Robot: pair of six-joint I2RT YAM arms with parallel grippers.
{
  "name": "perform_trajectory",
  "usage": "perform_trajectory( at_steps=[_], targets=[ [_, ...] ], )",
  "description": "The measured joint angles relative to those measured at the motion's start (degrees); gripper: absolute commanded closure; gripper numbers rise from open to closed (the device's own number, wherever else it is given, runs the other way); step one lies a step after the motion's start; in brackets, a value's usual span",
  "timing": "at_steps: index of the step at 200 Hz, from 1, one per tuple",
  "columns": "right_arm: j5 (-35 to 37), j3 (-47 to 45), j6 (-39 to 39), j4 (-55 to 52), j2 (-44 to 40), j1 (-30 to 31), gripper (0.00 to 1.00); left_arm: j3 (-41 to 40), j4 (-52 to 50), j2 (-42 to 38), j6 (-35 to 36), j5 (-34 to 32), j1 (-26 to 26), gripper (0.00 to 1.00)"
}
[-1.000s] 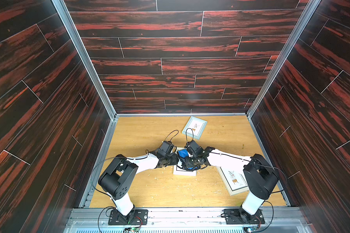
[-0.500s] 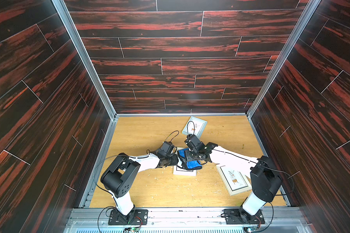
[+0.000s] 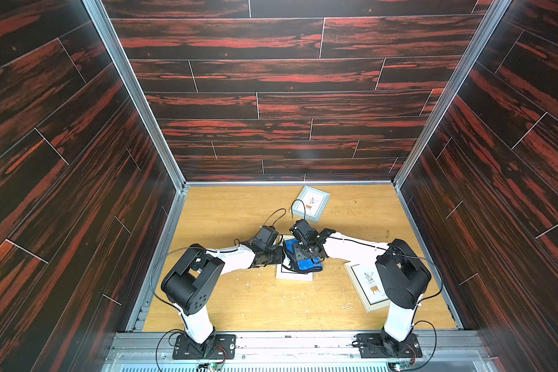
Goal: Wipe the picture frame with a cloth
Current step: Wipe the dirt from the picture frame.
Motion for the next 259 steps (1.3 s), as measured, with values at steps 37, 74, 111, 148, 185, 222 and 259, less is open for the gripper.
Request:
perform_trajectory(
  at_steps=[37,74,111,148,185,222,259],
  targets=[
    [-0.11,-2.19,0.24,2.43,0.68,0.07,0.85,1.09,-0.15,0.94,0.00,-0.55,-0.13,0.61],
    [-0.72,-6.49,0.57,4.85,-2.38,0.24,1.00,1.97,-0.09,1.88,-0.04,-1.81,-0.17,0.67],
    [-3.93,-11.41,1.27,3.87,-8.46,1.31,1.00,2.12,0.09,2.08,-0.02,-2.78,-0.22,0.73],
    [-5.33,-11.80,2.32,1.97,-8.96,2.84,1.00,2.12,0.09,2.08,0.02,-2.89,-0.22,0.73],
    [-3.65,-3.93,2.47,1.03,-0.87,0.61,1.00,1.88,0.17,1.86,-0.02,-3.15,-0.22,0.73],
    [-2.36,1.16,1.79,2.84,3.39,-3.63,1.00,1.20,0.81,1.57,-0.59,-3.54,-0.24,0.73],
    [-3.37,-7.69,2.40,5.31,-2.95,0.39,1.00,0.57,1.77,1.36,-1.16,-4.15,-0.46,0.73]
  ],
)
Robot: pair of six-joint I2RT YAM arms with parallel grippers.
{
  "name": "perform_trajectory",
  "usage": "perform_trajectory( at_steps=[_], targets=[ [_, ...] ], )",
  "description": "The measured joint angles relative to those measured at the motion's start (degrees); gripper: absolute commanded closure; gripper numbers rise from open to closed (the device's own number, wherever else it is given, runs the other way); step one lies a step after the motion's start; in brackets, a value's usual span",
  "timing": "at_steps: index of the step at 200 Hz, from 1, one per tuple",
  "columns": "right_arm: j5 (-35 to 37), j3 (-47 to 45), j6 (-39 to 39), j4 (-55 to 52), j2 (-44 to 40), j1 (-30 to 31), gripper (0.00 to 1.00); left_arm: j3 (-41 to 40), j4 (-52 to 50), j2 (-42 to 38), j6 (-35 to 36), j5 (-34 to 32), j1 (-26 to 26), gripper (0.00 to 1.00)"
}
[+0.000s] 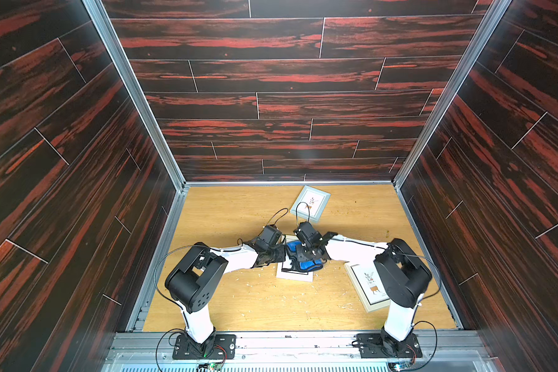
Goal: Wipe the picture frame with a cloth
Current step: Wipe the dirt from the picture frame.
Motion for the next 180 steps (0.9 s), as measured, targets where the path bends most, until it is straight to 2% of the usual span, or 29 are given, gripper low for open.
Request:
perform_trajectory(
  at_steps=[35,96,118,153,180],
  targets=[
    [-1.36,-2.80,0.85,-0.70,-2.40,1.86,1.00,-0.02,0.00,0.00,-0.22,-0.11,-0.04,0.73],
    [0.94,11.02,-0.72,-1.84,8.02,-6.40,1.00,-0.11,-0.02,-0.11,-0.63,-0.33,-0.07,0.73],
    [1.73,7.72,-0.98,-0.76,5.97,-4.90,1.00,-0.35,0.28,-0.22,-0.87,-0.39,-0.07,0.73],
    [0.76,-1.70,-0.09,-0.70,-1.57,0.79,1.00,-0.70,0.90,-0.28,-1.16,-0.39,-0.07,0.73],
    [0.98,-1.09,0.42,-1.40,-1.20,0.68,1.00,-0.68,0.85,-0.28,-1.09,-0.37,-0.07,0.73]
  ],
)
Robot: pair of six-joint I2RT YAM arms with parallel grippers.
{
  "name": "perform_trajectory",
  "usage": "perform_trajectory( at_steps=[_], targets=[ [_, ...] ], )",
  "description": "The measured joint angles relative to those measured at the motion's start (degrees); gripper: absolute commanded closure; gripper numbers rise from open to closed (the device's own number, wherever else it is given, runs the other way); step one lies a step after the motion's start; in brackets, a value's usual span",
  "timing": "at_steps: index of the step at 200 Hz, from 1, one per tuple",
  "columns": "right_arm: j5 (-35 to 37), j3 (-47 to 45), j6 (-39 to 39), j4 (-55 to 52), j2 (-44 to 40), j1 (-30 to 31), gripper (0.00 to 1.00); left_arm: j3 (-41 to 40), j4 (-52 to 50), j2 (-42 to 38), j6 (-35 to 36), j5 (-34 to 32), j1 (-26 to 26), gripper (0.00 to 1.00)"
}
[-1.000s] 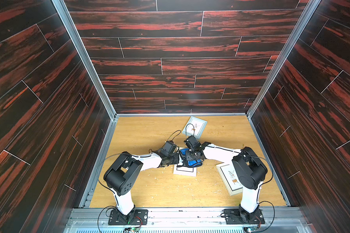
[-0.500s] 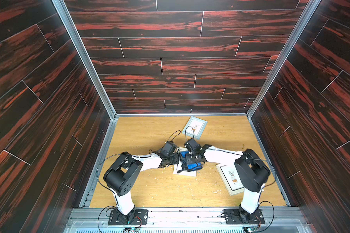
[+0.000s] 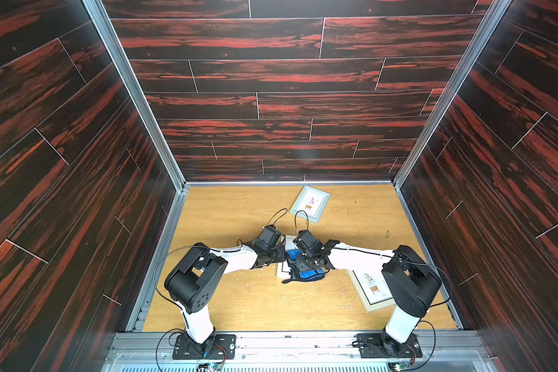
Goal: Wipe the picture frame with a cloth
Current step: Wipe the dirt from the picture frame.
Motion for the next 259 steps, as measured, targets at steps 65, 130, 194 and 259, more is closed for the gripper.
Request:
perform_trajectory(
  at_steps=[65,130,194,259],
  targets=[
    [0.44,8.92,-0.70,0.52,6.88,-6.36,1.00,-0.13,0.22,0.00,0.02,0.04,0.00,0.73],
    [-0.39,13.18,-0.98,-0.94,9.79,-6.49,1.00,-0.33,0.74,-0.09,0.07,0.24,0.04,0.73],
    [1.60,20.70,-0.28,-4.04,15.02,-5.99,1.00,-1.51,2.36,-0.42,-0.81,-0.33,0.42,0.72],
    [2.60,23.69,0.15,-7.15,16.31,-5.60,1.00,-1.81,3.02,-0.48,-0.87,-0.50,0.42,0.72]
  ],
)
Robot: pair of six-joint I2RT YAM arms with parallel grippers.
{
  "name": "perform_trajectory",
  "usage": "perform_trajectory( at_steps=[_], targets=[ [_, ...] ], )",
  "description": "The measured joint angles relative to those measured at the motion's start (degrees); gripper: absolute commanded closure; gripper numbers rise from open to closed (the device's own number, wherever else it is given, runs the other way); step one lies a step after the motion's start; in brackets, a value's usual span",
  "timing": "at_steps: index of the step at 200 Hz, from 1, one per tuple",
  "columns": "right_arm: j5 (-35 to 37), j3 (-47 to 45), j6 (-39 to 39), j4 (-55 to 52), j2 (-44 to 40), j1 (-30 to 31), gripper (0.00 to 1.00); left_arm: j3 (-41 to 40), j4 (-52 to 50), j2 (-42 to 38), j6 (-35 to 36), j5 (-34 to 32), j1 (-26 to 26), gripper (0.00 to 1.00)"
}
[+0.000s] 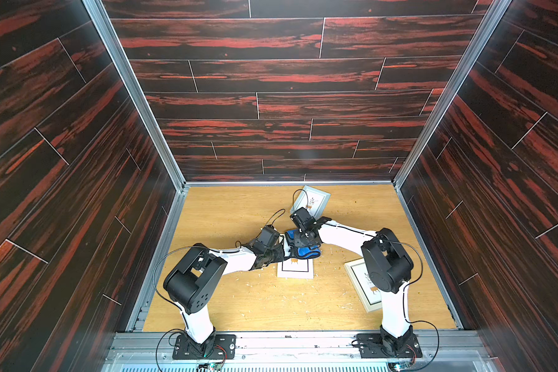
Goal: Wipe the picture frame with a cloth
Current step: Wipe the dirt from the picture frame.
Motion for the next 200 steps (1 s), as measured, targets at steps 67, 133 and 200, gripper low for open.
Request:
perform_trajectory(
  at_steps=[67,133,200],
  targets=[
    [1.22,-1.77,0.83,-0.09,-0.96,-1.31,1.00,-0.04,0.04,-0.04,-0.17,-0.15,0.00,0.72],
    [2.14,4.72,1.75,-2.80,2.99,1.44,1.00,-0.07,0.13,-0.04,-0.33,-0.44,0.00,0.72],
    [1.01,0.96,1.27,-2.32,0.20,-1.22,1.00,-0.07,0.15,-0.09,-0.31,-0.52,0.00,0.72]
  ],
)
